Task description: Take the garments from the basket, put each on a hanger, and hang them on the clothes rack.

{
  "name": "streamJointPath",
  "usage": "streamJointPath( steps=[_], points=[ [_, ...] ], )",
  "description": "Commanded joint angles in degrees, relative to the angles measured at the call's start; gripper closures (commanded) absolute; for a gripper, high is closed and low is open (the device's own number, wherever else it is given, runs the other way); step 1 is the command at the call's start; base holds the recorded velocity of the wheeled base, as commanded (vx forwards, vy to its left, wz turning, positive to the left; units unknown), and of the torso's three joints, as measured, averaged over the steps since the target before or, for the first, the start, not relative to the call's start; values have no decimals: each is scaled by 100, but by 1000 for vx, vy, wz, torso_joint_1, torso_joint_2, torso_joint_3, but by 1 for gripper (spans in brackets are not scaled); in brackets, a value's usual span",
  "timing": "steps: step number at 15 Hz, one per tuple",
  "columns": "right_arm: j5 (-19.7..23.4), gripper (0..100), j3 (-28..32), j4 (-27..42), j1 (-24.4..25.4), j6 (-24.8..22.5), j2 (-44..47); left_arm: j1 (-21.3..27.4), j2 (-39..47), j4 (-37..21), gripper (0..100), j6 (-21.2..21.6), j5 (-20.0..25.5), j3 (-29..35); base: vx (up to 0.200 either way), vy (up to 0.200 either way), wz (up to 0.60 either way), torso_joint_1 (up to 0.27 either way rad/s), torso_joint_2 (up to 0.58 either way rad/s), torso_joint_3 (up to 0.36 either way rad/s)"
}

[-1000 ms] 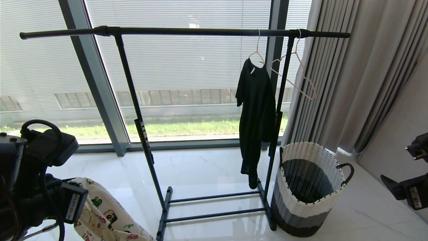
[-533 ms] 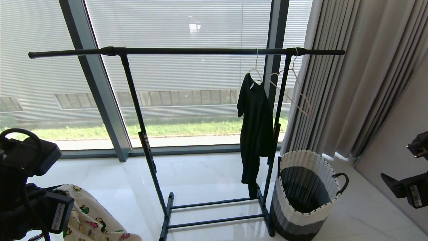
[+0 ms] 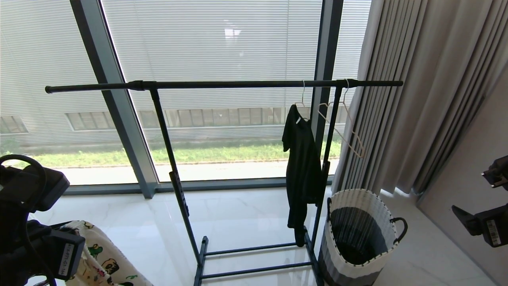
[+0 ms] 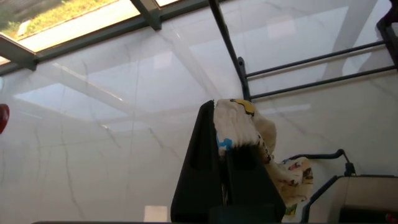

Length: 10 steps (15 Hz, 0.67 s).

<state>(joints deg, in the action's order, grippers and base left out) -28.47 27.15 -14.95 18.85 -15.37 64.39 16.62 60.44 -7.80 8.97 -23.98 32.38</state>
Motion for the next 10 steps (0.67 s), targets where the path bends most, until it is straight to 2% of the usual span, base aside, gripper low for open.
streamJointPath(
  steps=[1, 3, 6, 10],
  points=[
    [-1, 0, 1, -26, 5, -1, -5, 0, 3, -2, 100, -1, -2, -3, 0, 0, 0, 256, -554, -300],
    [-1, 0, -17, -167, 5, 8, 3, 0, 3, -2, 100, -1, -10, -30, 0, 0, 0, 161, -329, -176],
    [16, 0, 36, -290, -13, 17, 91, 17, -59, -2, 100, -1, -2, -21, 0, 0, 0, 41, -82, -48],
    [693, 0, 379, -430, -206, -1, 179, 17, -129, 7, 100, 17, -2, -74, 200, 0, 0, 6, -19, -2]
  ],
)
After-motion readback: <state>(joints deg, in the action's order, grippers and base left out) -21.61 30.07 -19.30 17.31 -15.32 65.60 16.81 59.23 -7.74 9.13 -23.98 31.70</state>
